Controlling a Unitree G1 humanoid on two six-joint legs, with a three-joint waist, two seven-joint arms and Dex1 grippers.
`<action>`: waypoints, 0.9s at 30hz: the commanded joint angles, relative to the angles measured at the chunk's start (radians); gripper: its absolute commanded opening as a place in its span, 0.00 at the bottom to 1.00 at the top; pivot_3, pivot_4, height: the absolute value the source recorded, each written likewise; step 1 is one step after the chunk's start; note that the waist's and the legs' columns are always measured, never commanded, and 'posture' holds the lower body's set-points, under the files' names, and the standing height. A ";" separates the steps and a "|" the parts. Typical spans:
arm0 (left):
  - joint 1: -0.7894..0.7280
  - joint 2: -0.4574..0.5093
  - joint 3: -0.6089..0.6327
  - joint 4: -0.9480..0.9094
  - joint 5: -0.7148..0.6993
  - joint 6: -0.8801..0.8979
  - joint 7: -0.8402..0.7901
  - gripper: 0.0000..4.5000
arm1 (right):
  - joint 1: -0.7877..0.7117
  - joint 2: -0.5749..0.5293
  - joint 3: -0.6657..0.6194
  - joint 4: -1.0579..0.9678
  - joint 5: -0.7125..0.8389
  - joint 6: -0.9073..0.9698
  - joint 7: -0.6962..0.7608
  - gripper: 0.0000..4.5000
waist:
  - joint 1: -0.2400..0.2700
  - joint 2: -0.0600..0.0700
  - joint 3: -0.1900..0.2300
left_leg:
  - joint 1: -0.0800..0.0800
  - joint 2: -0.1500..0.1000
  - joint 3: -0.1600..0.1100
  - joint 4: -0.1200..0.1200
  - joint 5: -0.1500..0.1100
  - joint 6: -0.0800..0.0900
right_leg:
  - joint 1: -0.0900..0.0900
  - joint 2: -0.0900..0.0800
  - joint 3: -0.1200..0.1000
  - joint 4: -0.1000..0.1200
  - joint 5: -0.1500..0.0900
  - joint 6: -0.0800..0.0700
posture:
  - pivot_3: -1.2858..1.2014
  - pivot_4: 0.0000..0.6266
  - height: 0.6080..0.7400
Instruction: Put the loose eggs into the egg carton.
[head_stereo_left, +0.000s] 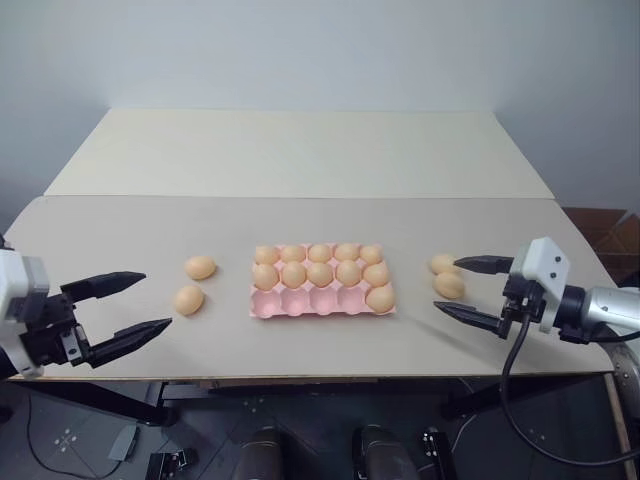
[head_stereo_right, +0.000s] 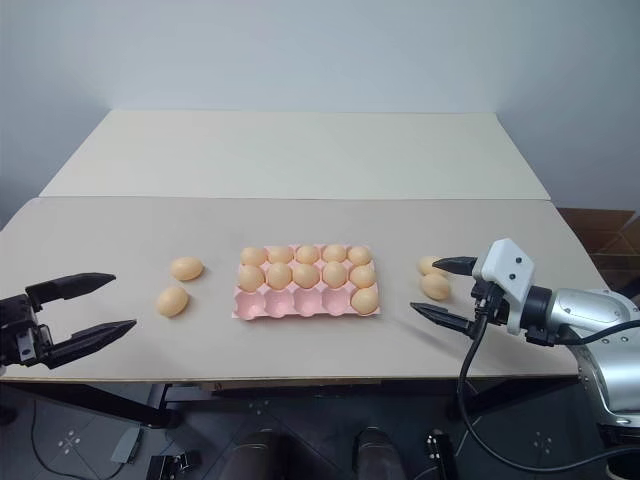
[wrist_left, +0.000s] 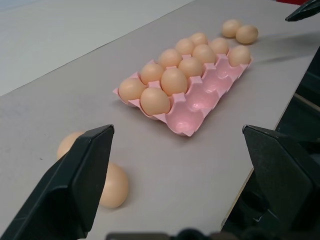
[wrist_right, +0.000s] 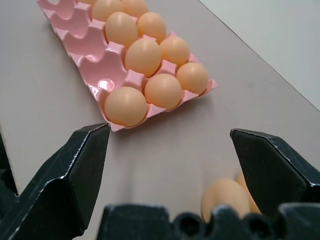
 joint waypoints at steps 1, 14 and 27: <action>-0.020 0.006 -0.019 -0.027 0.003 -0.029 -0.006 1.00 | -0.008 -0.030 -0.026 -0.015 -0.017 0.038 -0.038 1.00 | 0.000 0.000 0.000 | 0.000 0.000 0.000 0.000 0.000 0.000 | 0.000 0.000 0.000 0.000 0.000 0.000 | 0.52 0.24 1.00; -0.150 0.021 -0.146 0.031 0.014 -0.044 -0.019 1.00 | -0.135 0.030 0.147 0.159 -0.203 0.166 -0.237 1.00 | -0.010 0.000 0.000 | 0.001 -0.001 0.002 0.000 0.000 0.000 | 0.000 0.000 0.003 0.001 0.002 -0.001 | 0.52 0.24 1.00; -0.125 0.013 -0.117 0.007 0.013 -0.036 -0.017 1.00 | -0.252 0.116 0.204 0.266 -0.233 0.255 -0.276 0.57 | -0.020 0.000 0.000 | -0.001 -0.001 0.002 0.000 0.000 0.001 | -0.001 0.001 0.004 0.000 0.006 -0.003 | 0.52 0.24 1.00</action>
